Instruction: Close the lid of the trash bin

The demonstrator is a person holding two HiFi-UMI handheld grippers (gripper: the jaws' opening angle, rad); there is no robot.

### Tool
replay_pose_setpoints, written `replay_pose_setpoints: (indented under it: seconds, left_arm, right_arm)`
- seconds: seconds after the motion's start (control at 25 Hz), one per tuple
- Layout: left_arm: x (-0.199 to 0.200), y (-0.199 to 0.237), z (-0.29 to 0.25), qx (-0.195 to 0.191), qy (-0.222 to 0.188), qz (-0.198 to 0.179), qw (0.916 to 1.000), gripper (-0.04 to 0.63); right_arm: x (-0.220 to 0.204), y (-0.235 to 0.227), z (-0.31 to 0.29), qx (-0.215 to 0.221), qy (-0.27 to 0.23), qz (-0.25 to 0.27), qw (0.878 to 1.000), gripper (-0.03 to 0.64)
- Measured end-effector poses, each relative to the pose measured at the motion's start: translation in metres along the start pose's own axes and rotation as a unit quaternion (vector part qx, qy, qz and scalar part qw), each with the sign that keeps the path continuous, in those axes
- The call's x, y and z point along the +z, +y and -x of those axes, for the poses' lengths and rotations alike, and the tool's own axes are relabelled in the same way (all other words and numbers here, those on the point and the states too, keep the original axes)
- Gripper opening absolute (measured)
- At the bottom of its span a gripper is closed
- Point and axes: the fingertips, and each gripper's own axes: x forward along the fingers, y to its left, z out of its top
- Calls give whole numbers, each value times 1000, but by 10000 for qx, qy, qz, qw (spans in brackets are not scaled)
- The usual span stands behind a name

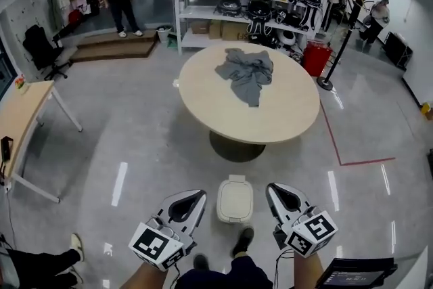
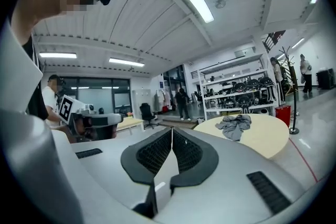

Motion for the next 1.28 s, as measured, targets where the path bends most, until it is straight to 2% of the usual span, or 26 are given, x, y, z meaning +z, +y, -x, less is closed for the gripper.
replay_pose_setpoints:
  seconds: [0.12, 0.32, 0.6, 0.88, 1.08, 1.28]
  left_arm:
    - [0, -12, 24, 2, 33, 166, 9999, 2]
    - [2, -49, 56, -1, -67, 206, 9998, 2]
    - [-13, -160, 84, -151, 107, 188, 9997, 2]
    - [-55, -270, 111, -219, 616, 348, 9973, 2]
    - [-61, -297, 151, 7, 831, 267, 9962, 2]
    - [-72, -319, 187, -49, 880, 255, 9958, 2]
  right_arm:
    - [2, 35, 21, 78, 57, 75, 9999, 11]
    - [0, 71, 59, 164, -40, 243, 9996, 11]
    - [-6, 99, 147, 357, -233, 128, 9990, 11]
    - [-26, 110, 241, 446, -216, -44, 9988, 11]
    - [-26, 130, 273, 566, -379, -127, 9976, 11]
    - [-24, 161, 296, 574, -528, -43, 9969, 11]
